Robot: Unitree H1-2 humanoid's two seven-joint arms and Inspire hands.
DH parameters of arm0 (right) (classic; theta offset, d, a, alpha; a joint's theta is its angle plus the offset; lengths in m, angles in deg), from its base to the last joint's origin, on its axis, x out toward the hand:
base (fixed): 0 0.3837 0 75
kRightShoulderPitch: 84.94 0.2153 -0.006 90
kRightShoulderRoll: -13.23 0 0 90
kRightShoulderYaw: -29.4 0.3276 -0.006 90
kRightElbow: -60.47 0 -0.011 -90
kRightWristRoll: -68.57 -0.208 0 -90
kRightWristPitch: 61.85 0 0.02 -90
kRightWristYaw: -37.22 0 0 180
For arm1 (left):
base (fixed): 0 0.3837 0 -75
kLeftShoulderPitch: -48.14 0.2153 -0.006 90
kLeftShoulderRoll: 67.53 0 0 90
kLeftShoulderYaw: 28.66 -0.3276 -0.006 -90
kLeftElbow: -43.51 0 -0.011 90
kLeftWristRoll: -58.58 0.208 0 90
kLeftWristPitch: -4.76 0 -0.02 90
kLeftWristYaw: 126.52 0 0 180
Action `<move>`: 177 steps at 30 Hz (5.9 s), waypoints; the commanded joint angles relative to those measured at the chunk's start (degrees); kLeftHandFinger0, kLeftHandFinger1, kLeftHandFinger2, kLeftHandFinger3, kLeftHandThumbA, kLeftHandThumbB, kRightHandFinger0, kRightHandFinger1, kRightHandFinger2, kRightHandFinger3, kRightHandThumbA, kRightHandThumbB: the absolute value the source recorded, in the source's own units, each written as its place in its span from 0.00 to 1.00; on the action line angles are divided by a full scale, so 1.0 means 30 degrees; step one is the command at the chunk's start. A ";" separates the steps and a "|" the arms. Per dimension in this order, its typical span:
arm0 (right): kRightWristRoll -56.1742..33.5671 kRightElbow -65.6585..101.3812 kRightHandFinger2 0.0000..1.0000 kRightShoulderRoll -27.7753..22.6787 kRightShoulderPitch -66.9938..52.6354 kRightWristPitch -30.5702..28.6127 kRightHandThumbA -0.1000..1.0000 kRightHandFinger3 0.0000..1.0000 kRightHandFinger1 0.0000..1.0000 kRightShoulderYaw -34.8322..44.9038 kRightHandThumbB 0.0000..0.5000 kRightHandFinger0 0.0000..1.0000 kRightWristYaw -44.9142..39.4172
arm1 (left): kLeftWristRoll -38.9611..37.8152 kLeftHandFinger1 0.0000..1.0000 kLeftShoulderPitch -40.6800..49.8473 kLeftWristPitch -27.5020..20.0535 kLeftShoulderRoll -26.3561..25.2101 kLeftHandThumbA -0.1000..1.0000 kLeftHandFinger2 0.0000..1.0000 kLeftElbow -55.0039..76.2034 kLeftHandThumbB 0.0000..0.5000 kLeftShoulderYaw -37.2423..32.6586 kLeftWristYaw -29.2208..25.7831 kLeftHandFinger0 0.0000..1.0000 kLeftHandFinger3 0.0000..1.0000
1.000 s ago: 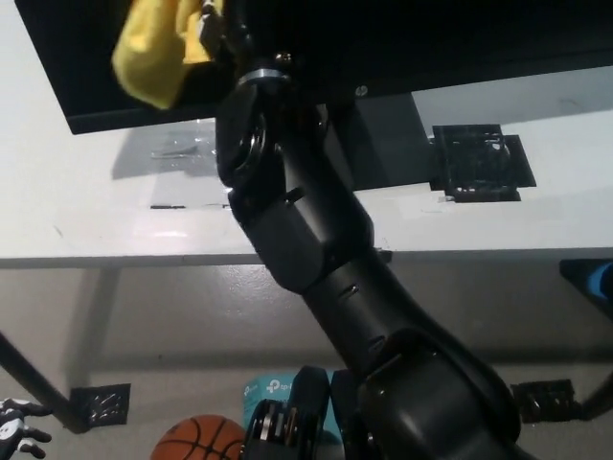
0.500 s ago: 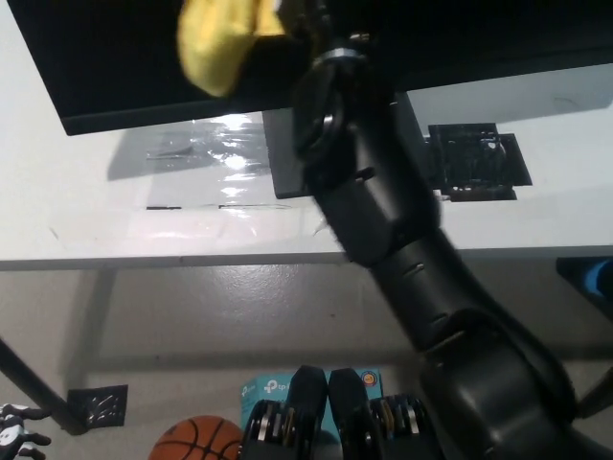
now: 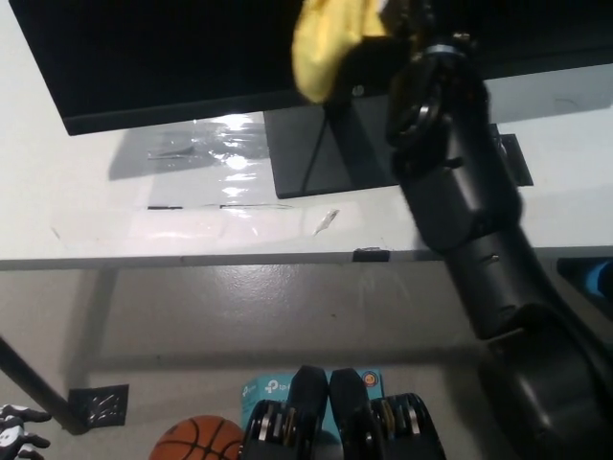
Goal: The robot uses its right hand to pick up the cloth kept in the middle of the desk and use it to wipe the monitor in the middle of the desk by swiping its screen twice
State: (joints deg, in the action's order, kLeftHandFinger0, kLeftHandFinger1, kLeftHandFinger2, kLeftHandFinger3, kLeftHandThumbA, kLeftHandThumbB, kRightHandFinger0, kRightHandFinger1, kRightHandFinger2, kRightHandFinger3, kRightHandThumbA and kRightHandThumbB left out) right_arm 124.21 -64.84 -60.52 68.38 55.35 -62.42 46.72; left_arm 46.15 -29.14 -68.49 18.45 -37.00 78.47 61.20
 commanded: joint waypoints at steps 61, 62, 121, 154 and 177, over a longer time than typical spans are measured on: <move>-0.0154 -0.1337 0.11 0.4064 0.4450 -0.0090 0.00 0.41 0.00 -0.0293 0.22 0.00 0.1502 | 0.0178 0.44 0.0108 -0.0401 -0.0276 0.29 0.60 0.0517 0.40 -0.0389 0.0160 0.41 0.79; -0.0154 -0.1369 0.14 0.4289 0.4585 -0.0090 0.00 0.37 0.00 -0.0426 0.21 0.00 0.1409 | 0.0127 0.43 0.0048 -0.0354 -0.0250 0.30 0.59 0.0548 0.43 -0.0387 0.0156 0.40 0.78; -0.1479 -0.1362 0.32 -0.6109 -0.4779 -0.0804 0.00 0.25 0.04 -0.4278 0.13 0.00 0.0374 | -0.0354 0.40 0.0299 -0.0746 -0.0117 0.26 0.52 0.0579 0.43 0.0445 0.0049 0.37 0.73; 0.0332 1.0352 1.00 -0.4958 -0.8902 -0.0090 0.80 1.00 1.00 -0.0688 1.00 1.00 -0.9136 | -0.0359 0.40 0.0318 -0.0568 -0.0017 0.25 0.51 0.0764 0.41 0.0607 -0.0054 0.37 0.72; -1.0677 1.4368 0.51 0.2053 -1.9287 -0.6912 0.26 0.68 0.20 0.5211 0.12 0.05 -0.2334 | -0.0305 0.39 -0.0183 -0.0636 -0.0174 0.27 0.53 0.0527 0.44 0.0436 0.0071 0.37 0.74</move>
State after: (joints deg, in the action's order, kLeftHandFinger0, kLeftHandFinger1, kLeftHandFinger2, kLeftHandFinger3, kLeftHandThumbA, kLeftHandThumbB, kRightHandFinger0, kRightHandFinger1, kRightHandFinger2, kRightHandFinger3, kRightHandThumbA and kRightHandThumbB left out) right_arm 107.56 -19.56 -58.68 8.87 47.50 -51.57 28.86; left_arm 45.81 -29.22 -68.88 18.60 -36.98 79.27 61.20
